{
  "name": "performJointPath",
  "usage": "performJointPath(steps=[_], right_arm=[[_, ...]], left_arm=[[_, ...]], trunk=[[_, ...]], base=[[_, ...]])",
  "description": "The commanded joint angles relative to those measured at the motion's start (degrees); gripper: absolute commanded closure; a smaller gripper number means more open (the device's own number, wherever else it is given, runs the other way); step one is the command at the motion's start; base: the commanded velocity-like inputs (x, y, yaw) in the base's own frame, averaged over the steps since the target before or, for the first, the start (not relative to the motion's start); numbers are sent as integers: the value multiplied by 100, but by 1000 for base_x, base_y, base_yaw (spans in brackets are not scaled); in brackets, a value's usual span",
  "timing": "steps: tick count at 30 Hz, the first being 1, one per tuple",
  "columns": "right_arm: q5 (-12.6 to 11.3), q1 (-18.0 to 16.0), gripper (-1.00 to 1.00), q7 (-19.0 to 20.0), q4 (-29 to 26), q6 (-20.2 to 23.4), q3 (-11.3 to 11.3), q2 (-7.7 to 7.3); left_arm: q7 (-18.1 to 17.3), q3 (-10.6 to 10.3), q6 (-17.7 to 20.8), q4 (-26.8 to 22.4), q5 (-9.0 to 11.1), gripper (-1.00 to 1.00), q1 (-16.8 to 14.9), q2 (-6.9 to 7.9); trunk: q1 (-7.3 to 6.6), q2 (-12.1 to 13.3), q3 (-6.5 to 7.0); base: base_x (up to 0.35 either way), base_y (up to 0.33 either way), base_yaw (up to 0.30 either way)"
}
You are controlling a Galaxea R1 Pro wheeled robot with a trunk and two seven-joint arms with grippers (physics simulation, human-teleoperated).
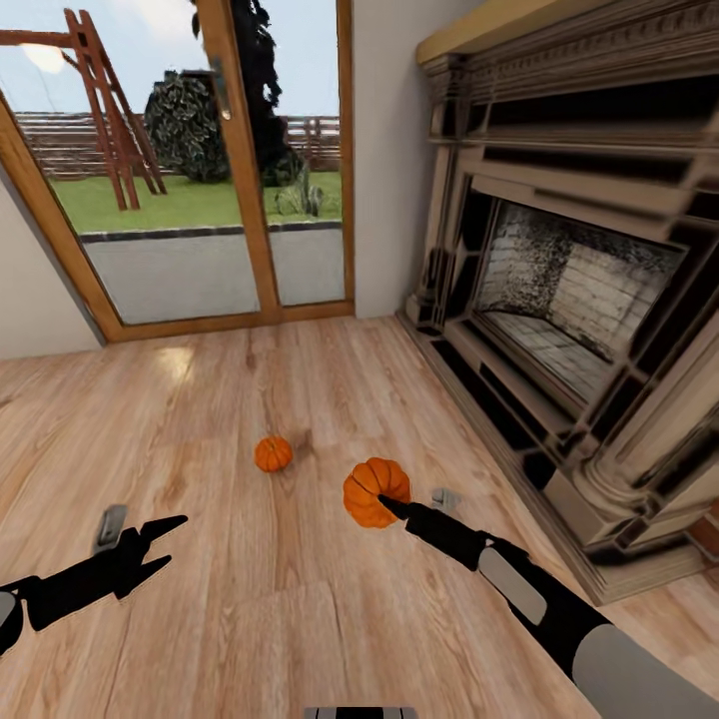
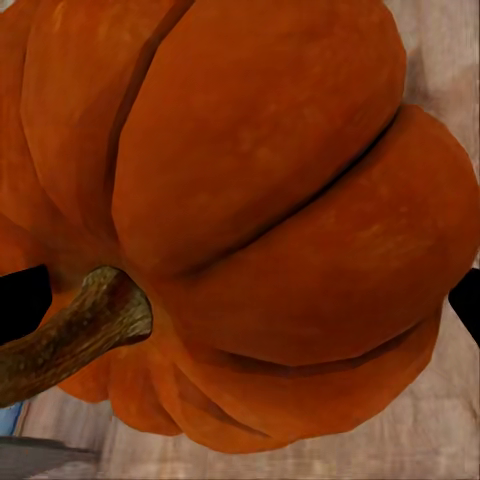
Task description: Place each of the two pumpkins and all three candles from the living room inside a cabinet in the living room (use any cabinet), then make sure every cabinet is closed, and position the cauldron so it is next to a table in the living room.
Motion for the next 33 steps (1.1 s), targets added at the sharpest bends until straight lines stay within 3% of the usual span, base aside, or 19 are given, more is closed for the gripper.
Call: performJointPath(steps=[1, 5, 7, 9, 18, 21, 23, 27, 33], right_arm=[[-111, -9, 100, -142, -70, 236, -33, 2], [-65, -7, 100, -962, -807, 861, -110, -10], [-26, -3, 100, -1371, -1718, 1070, -108, -8], [26, -3, 100, -1677, -2129, 1102, -111, -7], [92, -1, 100, -1983, -2987, 1111, -123, -13], [93, 0, 100, -2073, -3171, 1104, -121, -11], [93, 0, 100, -2130, -3188, 1108, -118, -11], [84, 0, 100, -2183, -3210, 1105, -121, -13], [56, 0, 100, -2170, -3217, 1085, -123, -10]], left_arm=[[-51, 9, 25, 14, -43, -100, -3, 1], [-52, 13, 25, 25, -43, -100, -3, 5], [-48, 13, 25, 27, -43, -100, -3, 6], [-48, 13, 18, 72, -43, -100, -5, 6], [-64, -9, -460, 594, -75, -100, -58, 4], [-150, -5, -676, 684, -780, -100, -76, -62], [-344, -13, -922, 862, -954, -100, -85, -74], [-792, -44, -1114, 1507, -1113, -100, -260, -74], [-890, -52, -1135, 1704, -1359, -100, -358, -82]], trunk=[[1, -2, -4], [1, -2, -4], [1, -2, -4], [1, -2, -4], [1, -2, -4], [1, -2, -4], [1, -2, -4], [1, -2, -4], [1, -2, -4]], base=[[271, 222, 0], [270, 223, 0], [270, 223, 0], [270, 223, 0], [270, 215, 0], [271, 143, 0], [274, 54, 0], [298, -41, 0], [305, -169, 0]])
